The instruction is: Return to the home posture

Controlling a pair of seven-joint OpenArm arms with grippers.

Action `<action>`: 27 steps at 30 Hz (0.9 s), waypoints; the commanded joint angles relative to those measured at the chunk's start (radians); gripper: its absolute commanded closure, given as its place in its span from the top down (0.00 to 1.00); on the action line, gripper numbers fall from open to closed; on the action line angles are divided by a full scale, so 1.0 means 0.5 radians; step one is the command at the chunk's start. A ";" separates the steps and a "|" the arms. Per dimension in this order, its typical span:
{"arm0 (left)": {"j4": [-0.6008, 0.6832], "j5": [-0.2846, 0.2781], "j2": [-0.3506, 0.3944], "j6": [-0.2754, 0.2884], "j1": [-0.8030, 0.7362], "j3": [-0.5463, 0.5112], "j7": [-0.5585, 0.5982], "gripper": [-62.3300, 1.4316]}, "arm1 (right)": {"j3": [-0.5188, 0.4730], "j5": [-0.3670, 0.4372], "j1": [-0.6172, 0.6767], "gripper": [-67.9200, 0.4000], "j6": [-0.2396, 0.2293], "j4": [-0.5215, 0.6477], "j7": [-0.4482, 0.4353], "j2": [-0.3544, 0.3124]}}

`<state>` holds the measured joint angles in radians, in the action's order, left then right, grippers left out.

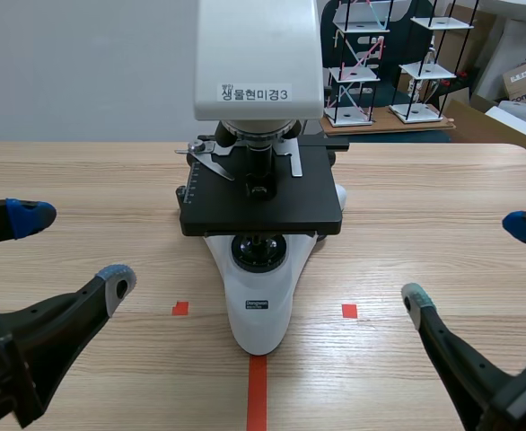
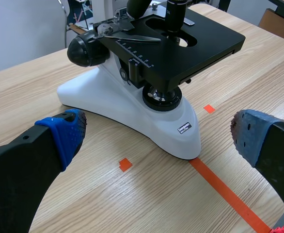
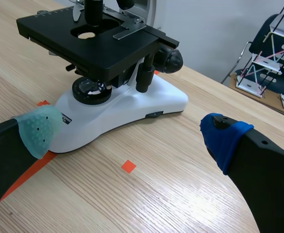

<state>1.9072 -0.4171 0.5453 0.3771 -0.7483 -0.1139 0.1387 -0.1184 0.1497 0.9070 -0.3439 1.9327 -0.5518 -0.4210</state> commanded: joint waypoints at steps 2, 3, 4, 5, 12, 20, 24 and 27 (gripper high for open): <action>0.036 -0.018 -0.021 0.005 -0.004 -0.016 0.035 1.00 | -0.001 0.030 -0.035 0.93 0.008 -0.014 -0.037 -0.001; 0.036 -0.018 -0.021 0.005 -0.004 -0.016 0.035 1.00 | -0.001 0.030 -0.035 0.93 0.008 -0.014 -0.037 -0.001; 0.036 -0.018 -0.021 0.005 -0.004 -0.016 0.035 1.00 | -0.001 0.030 -0.035 0.93 0.008 -0.014 -0.037 -0.001; 0.036 -0.018 -0.021 0.005 -0.004 -0.016 0.035 1.00 | -0.001 0.030 -0.035 0.93 0.008 -0.014 -0.037 -0.001; 0.036 -0.018 -0.021 0.005 -0.004 -0.016 0.035 1.00 | -0.001 0.030 -0.035 0.93 0.008 -0.013 -0.046 -0.001; 0.036 -0.018 -0.021 0.005 -0.004 -0.016 0.035 1.00 | -0.001 0.030 -0.035 0.93 0.008 -0.013 -0.047 -0.001; 0.036 -0.018 -0.021 0.005 -0.004 -0.016 0.035 1.00 | -0.001 0.030 -0.036 0.93 0.008 -0.013 -0.066 -0.001; 0.036 -0.018 -0.021 0.005 -0.004 -0.016 0.035 1.00 | -0.001 0.030 -0.036 0.93 0.008 -0.013 -0.076 -0.001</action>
<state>1.9072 -0.4171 0.5453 0.3771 -0.7483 -0.1139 0.1387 -0.1184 0.1501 0.8955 -0.3439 1.9244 -0.5777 -0.4213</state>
